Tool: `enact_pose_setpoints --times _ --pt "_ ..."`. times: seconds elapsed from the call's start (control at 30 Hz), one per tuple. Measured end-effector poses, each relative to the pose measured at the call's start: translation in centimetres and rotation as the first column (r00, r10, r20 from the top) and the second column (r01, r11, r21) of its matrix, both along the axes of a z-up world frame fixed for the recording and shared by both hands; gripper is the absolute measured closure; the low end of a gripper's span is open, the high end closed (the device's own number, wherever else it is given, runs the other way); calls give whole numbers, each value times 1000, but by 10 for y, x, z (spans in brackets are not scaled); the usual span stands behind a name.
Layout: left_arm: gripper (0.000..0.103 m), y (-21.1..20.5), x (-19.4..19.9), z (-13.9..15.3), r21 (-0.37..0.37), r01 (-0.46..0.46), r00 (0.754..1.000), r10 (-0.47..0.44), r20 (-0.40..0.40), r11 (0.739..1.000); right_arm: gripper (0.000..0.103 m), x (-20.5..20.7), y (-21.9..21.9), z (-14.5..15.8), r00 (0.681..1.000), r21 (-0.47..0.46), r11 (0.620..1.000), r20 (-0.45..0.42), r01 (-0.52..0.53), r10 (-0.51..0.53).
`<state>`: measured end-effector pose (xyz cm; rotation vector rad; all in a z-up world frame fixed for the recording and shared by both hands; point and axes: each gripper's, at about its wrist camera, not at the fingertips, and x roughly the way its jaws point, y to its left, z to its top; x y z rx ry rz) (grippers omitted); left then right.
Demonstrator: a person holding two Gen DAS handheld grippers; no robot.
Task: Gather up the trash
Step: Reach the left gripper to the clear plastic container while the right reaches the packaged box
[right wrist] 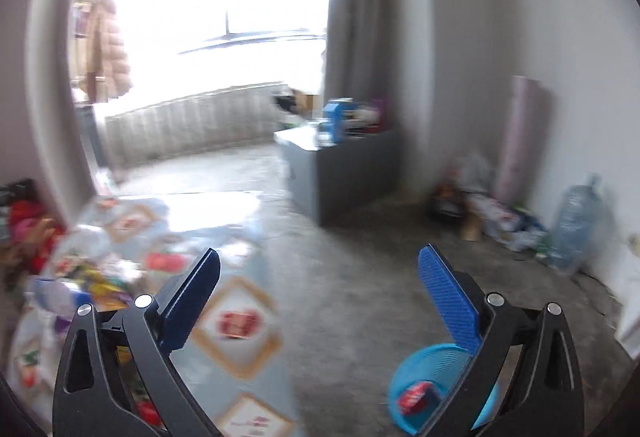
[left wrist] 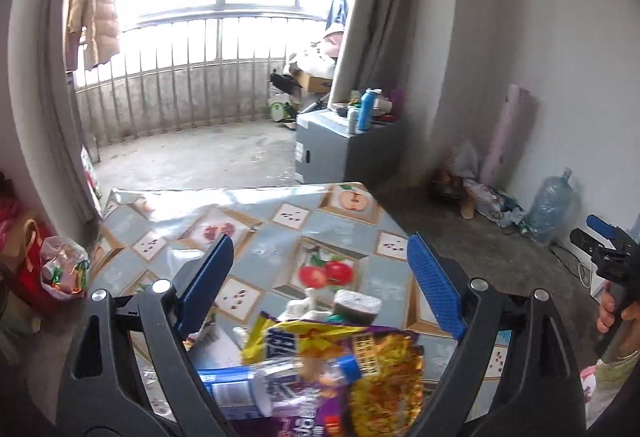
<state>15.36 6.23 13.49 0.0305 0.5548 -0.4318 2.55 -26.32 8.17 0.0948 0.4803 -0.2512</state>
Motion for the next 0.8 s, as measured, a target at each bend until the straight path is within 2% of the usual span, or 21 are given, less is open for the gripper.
enact_pose_setpoints --times 0.1,0.2,0.3,0.37,0.53,0.63,0.7,0.8 --pt "19 39 11 -6 -36 -70 997 70 -15 997 6 29 31 5 988 53 987 -17 -153 154" --pt "19 71 22 -14 -84 -111 993 107 -49 990 6 59 56 1 960 132 955 -53 -265 273" --pt "19 93 35 -24 -104 -115 991 107 -79 988 17 88 81 -12 923 226 910 -90 -347 374" --pt "21 101 48 -34 -109 -100 990 88 -108 989 23 104 99 -23 903 271 890 -125 -368 411" --pt "34 110 81 -65 -110 -73 978 49 -203 991 40 152 119 -61 836 384 838 -236 -389 496" --pt "41 115 102 -84 -119 -64 966 32 -256 991 45 171 125 -80 799 425 817 -287 -388 529" --pt "49 119 118 -97 -115 -67 955 30 -295 991 46 180 129 -88 778 444 806 -307 -392 548" --pt "54 121 141 -116 -106 -68 934 26 -355 992 50 195 127 -98 747 486 779 -323 -396 581"
